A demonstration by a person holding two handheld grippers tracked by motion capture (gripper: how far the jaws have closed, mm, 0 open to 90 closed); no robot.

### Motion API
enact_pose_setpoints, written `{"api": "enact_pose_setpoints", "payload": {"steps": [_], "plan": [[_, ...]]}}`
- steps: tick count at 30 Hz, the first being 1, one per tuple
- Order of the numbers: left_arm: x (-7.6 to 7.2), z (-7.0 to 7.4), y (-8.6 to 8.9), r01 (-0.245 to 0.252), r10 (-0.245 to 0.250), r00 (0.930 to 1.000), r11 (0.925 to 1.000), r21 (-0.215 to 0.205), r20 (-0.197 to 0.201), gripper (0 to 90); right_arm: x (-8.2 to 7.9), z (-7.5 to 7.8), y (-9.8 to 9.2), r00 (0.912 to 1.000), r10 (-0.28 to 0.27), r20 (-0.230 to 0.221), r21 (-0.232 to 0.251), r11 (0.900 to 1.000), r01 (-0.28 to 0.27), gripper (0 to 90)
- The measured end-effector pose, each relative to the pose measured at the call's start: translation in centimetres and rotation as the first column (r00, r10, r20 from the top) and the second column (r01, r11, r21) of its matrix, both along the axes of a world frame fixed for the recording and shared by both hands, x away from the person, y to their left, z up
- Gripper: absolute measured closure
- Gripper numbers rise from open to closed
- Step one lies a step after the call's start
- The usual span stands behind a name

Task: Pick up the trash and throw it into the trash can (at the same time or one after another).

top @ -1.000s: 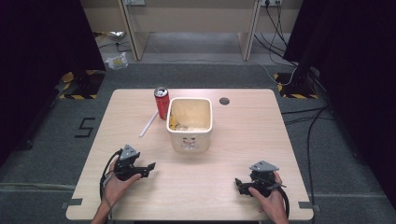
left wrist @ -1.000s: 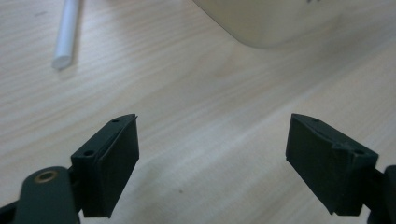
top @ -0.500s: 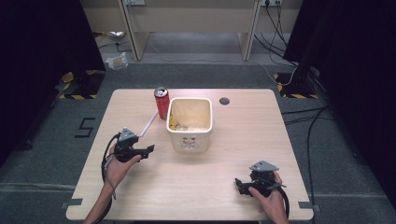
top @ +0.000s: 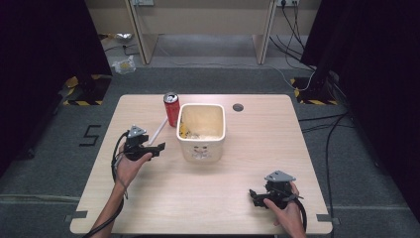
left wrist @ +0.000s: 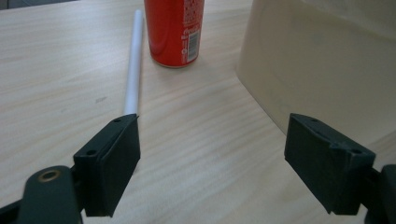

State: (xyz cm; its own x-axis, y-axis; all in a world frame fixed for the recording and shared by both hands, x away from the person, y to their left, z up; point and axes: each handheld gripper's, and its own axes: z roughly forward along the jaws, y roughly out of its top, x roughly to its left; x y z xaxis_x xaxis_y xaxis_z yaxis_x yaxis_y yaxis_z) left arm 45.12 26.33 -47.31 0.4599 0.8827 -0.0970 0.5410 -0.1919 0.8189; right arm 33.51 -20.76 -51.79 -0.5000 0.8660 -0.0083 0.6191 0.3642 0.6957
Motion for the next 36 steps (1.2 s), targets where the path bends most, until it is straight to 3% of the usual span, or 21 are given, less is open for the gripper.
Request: {"api": "enact_pose_setpoints", "payload": {"steps": [18, 30, 36], "plan": [[4.3, 1.1, -1.2, -0.017, 0.017, 0.9998, 0.9993, -0.033, 0.011, 18.0, 0.0, 0.0, 0.0, 1.0, 0.003, 0.001, -0.001, 1.0, -0.003, 0.3], [7.6, 1.2, -2.2, -0.029, 0.03, 0.9993, 0.999, -0.034, 0.021, 18.1, 0.0, 0.0, 0.0, 1.0, 0.003, 0.001, -0.001, 1.0, -0.003, 0.2], [8.6, 1.3, -2.7, -0.035, 0.036, 0.9989, 0.9989, -0.029, 0.03, 18.8, 0.0, 0.0, 0.0, 1.0, 0.004, 0.001, -0.003, 1.0, -0.004, 0.2]]}}
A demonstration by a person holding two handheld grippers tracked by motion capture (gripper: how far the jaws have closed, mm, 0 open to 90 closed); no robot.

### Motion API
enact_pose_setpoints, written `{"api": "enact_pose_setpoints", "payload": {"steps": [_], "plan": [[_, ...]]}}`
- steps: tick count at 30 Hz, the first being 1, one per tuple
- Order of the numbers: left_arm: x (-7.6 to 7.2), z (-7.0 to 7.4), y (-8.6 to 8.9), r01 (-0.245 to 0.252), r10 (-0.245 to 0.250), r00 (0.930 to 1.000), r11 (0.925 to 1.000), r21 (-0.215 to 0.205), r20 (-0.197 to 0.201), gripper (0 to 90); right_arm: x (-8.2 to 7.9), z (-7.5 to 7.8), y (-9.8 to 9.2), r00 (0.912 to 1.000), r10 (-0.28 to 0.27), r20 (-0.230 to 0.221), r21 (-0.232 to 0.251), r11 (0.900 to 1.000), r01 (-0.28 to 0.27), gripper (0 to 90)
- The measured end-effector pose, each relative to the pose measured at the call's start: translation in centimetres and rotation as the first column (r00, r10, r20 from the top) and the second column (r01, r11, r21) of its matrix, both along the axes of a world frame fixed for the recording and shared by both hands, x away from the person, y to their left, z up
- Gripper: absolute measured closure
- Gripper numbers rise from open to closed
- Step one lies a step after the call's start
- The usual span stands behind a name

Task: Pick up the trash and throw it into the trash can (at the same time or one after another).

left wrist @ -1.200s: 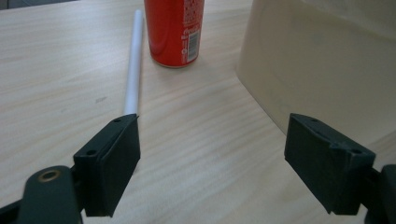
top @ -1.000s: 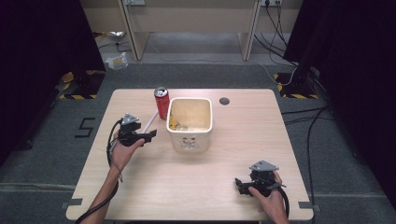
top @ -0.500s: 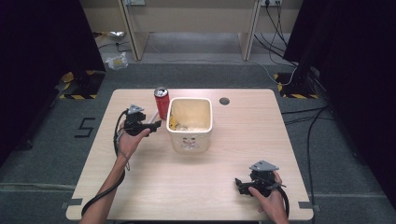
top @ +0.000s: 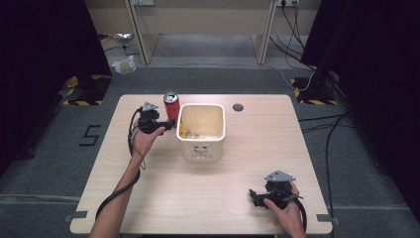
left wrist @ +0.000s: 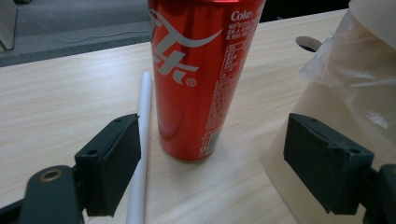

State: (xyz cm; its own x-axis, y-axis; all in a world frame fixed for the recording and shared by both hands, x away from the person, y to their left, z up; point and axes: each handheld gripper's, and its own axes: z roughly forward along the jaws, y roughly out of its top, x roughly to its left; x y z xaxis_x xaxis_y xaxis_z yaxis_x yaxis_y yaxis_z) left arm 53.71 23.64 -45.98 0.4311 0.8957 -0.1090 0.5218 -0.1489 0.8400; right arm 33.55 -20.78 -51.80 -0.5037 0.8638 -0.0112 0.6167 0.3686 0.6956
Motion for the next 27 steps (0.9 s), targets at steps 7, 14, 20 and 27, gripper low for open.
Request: {"api": "enact_pose_setpoints", "payload": {"steps": [7, 14, 20, 27], "plan": [[0.9, -0.3, -0.5, -0.009, 0.008, 0.9999, 0.9998, 0.017, 0.007, 20.4, 0.0, 0.0, 0.0, 1.0, 0.0, 0.0, 0.0, 1.0, 0.0, 0.2], [2.0, -0.8, -0.8, -0.019, 0.019, 0.9998, 0.9996, 0.022, 0.009, 21.8, 0.0, 0.0, 0.0, 1.0, 0.0, 0.0, 0.0, 1.0, 0.0, 0.2], [2.5, -1.0, -1.0, -0.018, 0.018, 0.9998, 0.9998, 0.009, 0.0, 21.9, 0.0, 0.0, 0.0, 1.0, 0.0, -0.001, 0.0, 1.0, 0.0, 0.2], [3.0, -0.4, -1.7, -0.02, 0.019, 0.9998, 0.9996, 0.022, 0.011, 22.6, 0.0, 0.0, 0.0, 1.0, 0.002, 0.002, -0.001, 1.0, -0.002, 0.2]]}}
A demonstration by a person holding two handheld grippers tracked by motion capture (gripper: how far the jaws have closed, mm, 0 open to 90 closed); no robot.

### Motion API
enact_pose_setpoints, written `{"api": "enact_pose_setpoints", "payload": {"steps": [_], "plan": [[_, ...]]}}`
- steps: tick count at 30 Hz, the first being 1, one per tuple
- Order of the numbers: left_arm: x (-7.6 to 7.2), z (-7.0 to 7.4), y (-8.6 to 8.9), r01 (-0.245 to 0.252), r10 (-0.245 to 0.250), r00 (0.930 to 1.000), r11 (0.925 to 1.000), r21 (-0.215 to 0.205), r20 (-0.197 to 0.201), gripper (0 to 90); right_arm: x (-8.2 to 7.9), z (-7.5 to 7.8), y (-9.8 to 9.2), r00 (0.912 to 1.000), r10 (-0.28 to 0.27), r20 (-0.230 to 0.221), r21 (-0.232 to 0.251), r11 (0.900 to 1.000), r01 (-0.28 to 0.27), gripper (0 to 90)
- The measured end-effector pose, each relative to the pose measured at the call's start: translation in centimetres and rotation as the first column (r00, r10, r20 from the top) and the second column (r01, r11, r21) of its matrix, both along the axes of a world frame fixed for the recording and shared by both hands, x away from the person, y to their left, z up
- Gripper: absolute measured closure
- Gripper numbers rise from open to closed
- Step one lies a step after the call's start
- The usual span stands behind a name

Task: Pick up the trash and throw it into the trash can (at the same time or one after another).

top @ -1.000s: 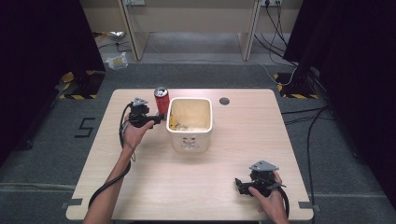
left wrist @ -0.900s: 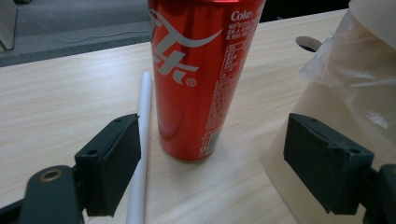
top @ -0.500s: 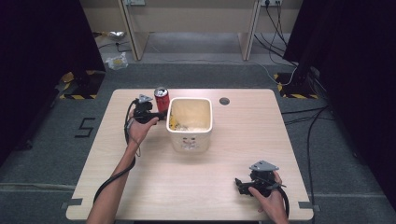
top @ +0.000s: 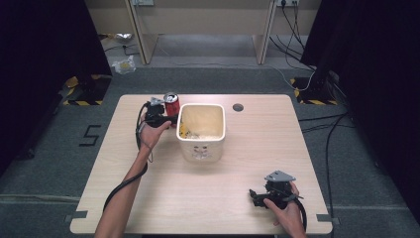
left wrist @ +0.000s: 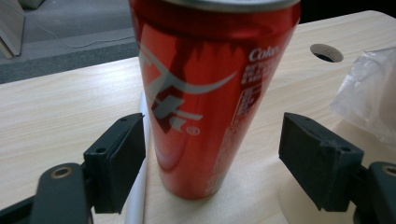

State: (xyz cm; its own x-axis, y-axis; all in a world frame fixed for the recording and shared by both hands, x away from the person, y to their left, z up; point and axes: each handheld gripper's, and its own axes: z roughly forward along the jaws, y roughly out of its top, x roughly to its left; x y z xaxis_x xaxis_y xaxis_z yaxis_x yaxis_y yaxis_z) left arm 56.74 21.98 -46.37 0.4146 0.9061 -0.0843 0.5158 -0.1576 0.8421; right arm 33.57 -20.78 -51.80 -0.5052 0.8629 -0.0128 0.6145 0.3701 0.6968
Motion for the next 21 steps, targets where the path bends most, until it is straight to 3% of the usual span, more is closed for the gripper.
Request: {"api": "enact_pose_setpoints", "payload": {"steps": [13, 21], "plan": [[1.0, -0.7, -0.5, -0.03, 0.03, 0.9995, 0.9995, -0.01, 0.011, 24.6, 0.0, 0.0, 0.0, 1.0, 0.001, -0.002, 0.004, 1.0, -0.001, 0.2], [1.2, -0.8, -0.7, -0.034, 0.034, 0.9991, 0.9994, 0.009, 0.026, 33.2, 0.0, 0.0, 0.1, 1.0, 0.001, -0.003, 0.004, 1.0, -0.001, 0.2]]}}
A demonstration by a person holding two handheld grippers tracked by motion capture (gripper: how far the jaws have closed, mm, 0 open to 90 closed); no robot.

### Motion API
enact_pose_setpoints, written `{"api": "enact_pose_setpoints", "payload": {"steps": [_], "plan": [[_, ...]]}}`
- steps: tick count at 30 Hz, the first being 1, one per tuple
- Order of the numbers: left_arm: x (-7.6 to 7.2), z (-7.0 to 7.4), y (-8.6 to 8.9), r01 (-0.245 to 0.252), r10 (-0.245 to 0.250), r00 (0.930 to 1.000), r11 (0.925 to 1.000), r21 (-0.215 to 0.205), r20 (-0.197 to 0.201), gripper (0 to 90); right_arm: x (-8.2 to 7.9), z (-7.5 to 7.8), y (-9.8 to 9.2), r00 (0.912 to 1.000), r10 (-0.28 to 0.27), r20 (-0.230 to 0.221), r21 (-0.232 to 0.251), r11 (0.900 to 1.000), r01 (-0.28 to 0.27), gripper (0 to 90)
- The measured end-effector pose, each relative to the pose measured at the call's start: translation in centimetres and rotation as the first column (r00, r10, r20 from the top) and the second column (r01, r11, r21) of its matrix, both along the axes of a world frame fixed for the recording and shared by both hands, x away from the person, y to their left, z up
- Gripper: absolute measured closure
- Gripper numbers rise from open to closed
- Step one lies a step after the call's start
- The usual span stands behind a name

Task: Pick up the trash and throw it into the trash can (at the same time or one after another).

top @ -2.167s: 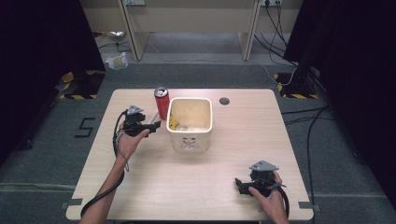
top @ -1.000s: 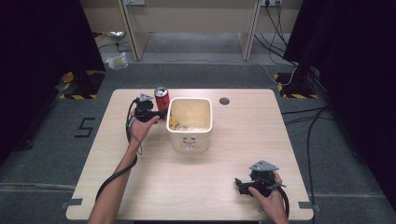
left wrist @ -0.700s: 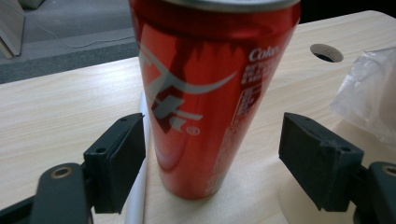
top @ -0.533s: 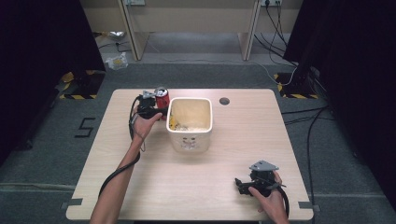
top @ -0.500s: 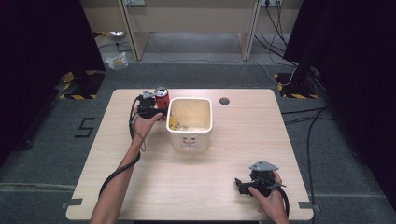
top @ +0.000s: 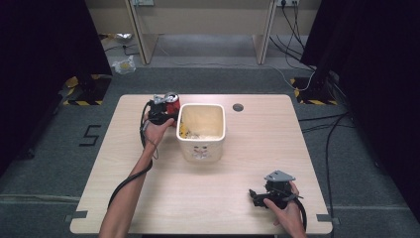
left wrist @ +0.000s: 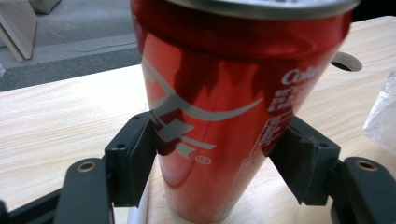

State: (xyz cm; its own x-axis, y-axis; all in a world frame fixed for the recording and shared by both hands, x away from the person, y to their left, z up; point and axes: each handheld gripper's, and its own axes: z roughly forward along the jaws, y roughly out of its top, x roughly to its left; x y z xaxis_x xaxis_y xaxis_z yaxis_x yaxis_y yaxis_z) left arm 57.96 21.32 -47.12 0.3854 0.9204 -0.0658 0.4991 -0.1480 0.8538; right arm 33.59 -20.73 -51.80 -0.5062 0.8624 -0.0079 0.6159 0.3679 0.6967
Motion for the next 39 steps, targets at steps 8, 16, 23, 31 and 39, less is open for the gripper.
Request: {"api": "enact_pose_setpoints", "payload": {"steps": [8, 16, 23, 31, 39], "plan": [[-0.6, 0.4, 0.2, 0.003, -0.003, 1.0, 0.9999, 0.015, 0.004, 34.1, 0.0, 0.0, 0.0, 1.0, 0.0, 0.0, 0.0, 1.0, 0.0, 0.2], [-1.6, 1.5, 1.4, 0.015, -0.015, 0.9999, 0.9999, 0.005, -0.003, 34.4, 0.0, 0.0, 0.0, 1.0, -0.001, -0.002, -0.001, 1.0, 0.001, 0.2], [-3.5, 3.4, 2.0, 0.046, -0.046, 0.9989, 0.9989, 0.001, 0.005, 34.4, 0.0, 0.0, 0.0, 1.0, -0.001, -0.001, 0.0, 1.0, 0.001, 0.2], [-5.4, 4.8, 3.3, 0.072, -0.071, 0.9974, 0.9974, 0.012, -0.006, 34.4, 0.0, 0.0, 0.0, 1.0, -0.001, -0.001, 0.0, 1.0, 0.001, 0.2], [-7.1, 6.4, 4.0, 0.113, -0.113, 0.9935, 0.9935, 0.01, -0.015, 34.4, 0.0, 0.0, 0.0, 1.0, -0.001, -0.001, 0.0, 1.0, 0.001, 0.2]]}}
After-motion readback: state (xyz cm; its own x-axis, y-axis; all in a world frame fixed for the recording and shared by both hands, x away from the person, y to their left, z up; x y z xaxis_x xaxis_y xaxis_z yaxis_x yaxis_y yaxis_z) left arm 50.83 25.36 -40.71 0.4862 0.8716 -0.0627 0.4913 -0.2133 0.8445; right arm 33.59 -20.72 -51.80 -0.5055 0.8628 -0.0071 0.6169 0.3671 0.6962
